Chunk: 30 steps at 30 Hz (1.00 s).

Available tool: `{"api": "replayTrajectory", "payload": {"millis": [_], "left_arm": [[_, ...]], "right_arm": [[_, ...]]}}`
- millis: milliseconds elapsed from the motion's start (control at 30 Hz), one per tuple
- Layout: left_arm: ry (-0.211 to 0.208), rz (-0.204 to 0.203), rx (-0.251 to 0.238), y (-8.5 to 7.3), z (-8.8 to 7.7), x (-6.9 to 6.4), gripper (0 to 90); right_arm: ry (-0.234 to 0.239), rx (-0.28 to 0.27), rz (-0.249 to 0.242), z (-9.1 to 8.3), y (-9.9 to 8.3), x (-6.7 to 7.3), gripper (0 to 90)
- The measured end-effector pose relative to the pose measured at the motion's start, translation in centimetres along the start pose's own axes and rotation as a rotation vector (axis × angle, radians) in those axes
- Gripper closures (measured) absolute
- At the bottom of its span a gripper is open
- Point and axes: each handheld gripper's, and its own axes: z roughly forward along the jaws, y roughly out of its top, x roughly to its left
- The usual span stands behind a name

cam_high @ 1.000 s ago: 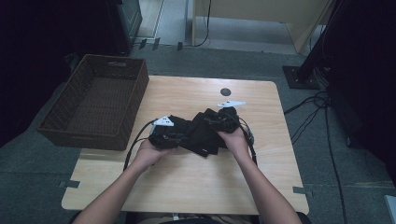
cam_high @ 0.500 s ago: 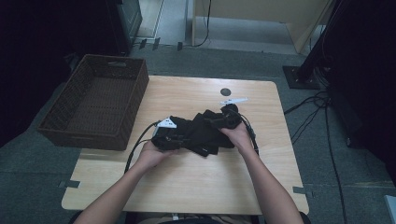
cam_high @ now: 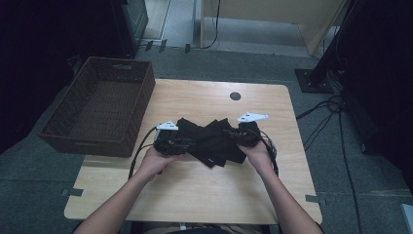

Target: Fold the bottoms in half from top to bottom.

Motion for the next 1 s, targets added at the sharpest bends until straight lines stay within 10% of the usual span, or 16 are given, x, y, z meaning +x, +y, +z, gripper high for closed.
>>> {"api": "replayTrajectory", "payload": {"millis": [333,467,767,1000], "left_arm": [[0.022,0.019,-0.028,5.2,-2.6,0.7,61.4],[0.072,0.028,0.013,6.7,-1.3,1.3,66.4],[0.109,0.03,0.136,4.3,2.2,2.0,75.0],[0.117,0.043,0.132,2.8,2.6,1.9,75.1]], "right_arm": [[0.01,-0.031,0.044,-0.4,-0.5,-0.6,79.4],[0.038,-0.046,0.062,-0.8,-0.7,-0.1,77.8],[0.051,-0.025,0.037,-1.4,-2.6,1.1,72.4],[0.034,-0.072,0.106,-3.5,-2.2,-0.9,67.0]]}}
